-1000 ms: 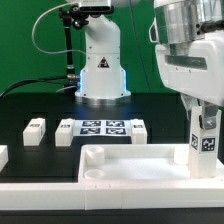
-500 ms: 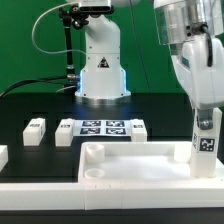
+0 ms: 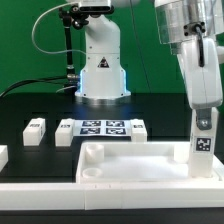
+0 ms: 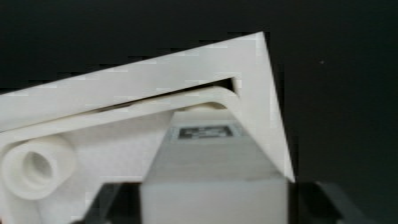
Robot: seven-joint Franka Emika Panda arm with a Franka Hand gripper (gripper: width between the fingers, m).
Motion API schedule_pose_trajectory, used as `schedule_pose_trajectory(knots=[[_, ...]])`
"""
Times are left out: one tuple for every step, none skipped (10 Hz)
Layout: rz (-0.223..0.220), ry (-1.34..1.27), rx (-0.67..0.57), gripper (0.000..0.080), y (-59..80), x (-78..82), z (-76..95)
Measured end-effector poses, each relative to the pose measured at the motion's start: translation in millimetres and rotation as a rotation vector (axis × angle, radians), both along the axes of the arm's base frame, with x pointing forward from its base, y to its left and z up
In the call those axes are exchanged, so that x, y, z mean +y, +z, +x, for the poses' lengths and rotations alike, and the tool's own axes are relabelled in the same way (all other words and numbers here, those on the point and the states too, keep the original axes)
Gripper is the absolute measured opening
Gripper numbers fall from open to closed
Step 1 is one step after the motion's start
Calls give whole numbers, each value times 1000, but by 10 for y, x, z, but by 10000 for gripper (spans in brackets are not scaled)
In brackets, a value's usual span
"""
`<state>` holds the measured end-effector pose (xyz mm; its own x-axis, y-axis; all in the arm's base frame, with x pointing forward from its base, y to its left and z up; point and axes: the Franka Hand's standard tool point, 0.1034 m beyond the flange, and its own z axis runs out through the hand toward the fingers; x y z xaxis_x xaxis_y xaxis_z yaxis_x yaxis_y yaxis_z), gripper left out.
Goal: Assemble desk
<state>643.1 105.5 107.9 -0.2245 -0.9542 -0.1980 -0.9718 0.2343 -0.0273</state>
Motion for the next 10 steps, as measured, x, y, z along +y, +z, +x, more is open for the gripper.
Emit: schedule_pose_trajectory(knots=[[0, 8, -2, 493, 6, 3, 2], [0, 44, -14, 493, 67, 10, 11], [1, 65, -38, 615, 218, 20, 25], [2, 74, -60, 639, 372, 50, -15], [8, 87, -63, 639, 496, 80, -44], [10, 93, -69, 648, 557, 87, -34], [8, 95, -68, 648, 518, 85, -35], [8, 98, -67, 648, 512, 89, -37], [7, 105, -69, 648, 513, 91, -37], [7, 108, -69, 648, 509, 92, -38]])
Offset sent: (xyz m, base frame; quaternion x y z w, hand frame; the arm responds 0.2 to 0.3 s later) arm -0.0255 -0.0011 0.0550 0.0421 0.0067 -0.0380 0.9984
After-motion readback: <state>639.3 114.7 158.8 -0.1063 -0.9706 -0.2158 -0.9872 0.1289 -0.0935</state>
